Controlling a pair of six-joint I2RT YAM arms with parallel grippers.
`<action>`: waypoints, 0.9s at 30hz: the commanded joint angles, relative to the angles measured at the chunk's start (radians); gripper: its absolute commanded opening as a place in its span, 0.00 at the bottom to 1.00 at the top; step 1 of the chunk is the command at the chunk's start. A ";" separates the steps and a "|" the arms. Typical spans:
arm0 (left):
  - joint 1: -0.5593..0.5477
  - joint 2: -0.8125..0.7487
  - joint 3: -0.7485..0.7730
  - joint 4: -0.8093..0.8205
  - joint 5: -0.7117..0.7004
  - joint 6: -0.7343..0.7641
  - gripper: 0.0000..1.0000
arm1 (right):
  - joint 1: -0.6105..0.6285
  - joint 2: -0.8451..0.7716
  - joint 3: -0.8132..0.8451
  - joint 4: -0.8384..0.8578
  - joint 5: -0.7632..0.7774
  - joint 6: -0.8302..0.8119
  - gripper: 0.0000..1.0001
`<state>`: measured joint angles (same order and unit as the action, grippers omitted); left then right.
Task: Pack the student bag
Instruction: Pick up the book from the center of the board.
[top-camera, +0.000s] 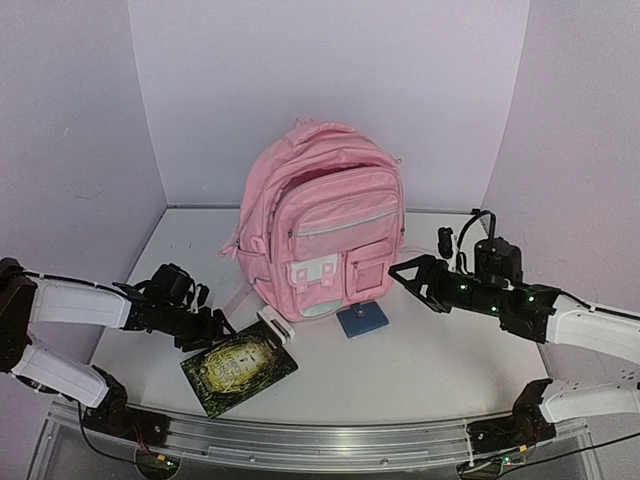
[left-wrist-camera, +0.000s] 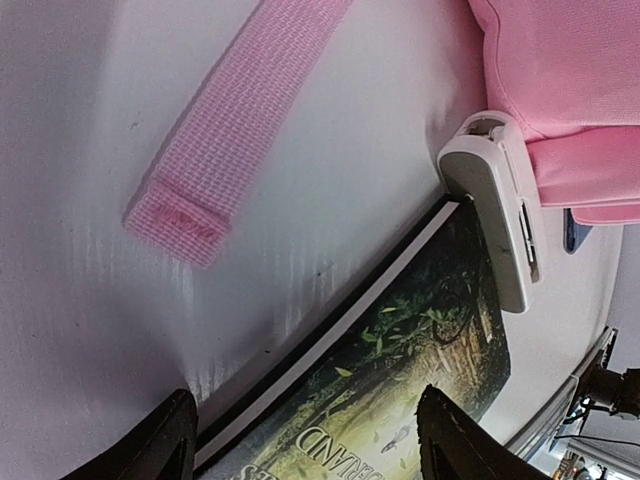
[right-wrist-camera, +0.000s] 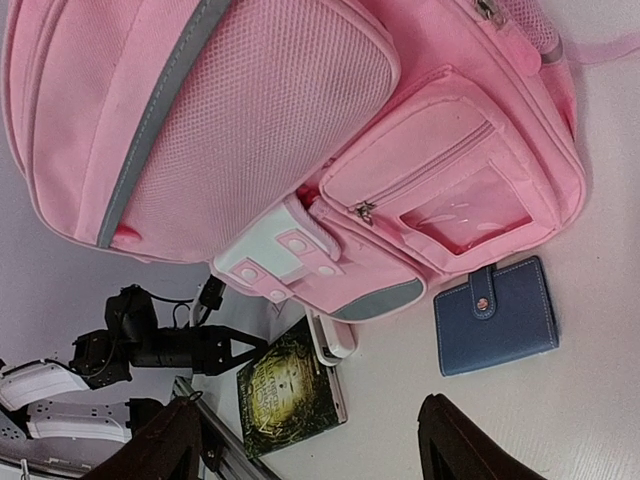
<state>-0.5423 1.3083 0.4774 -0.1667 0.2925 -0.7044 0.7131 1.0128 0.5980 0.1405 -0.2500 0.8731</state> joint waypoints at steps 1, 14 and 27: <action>-0.009 0.039 -0.011 0.017 -0.005 0.017 0.76 | 0.026 0.043 0.033 0.039 -0.008 0.000 0.73; -0.182 0.095 0.040 0.088 0.056 -0.041 0.74 | 0.185 0.177 -0.001 0.121 0.007 0.056 0.70; -0.175 -0.071 0.094 -0.174 -0.069 -0.213 0.82 | 0.308 0.471 0.067 0.265 -0.008 0.013 0.58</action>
<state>-0.7091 1.2916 0.5260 -0.1336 0.2539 -0.7935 0.9992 1.4159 0.6187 0.2852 -0.2530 0.8954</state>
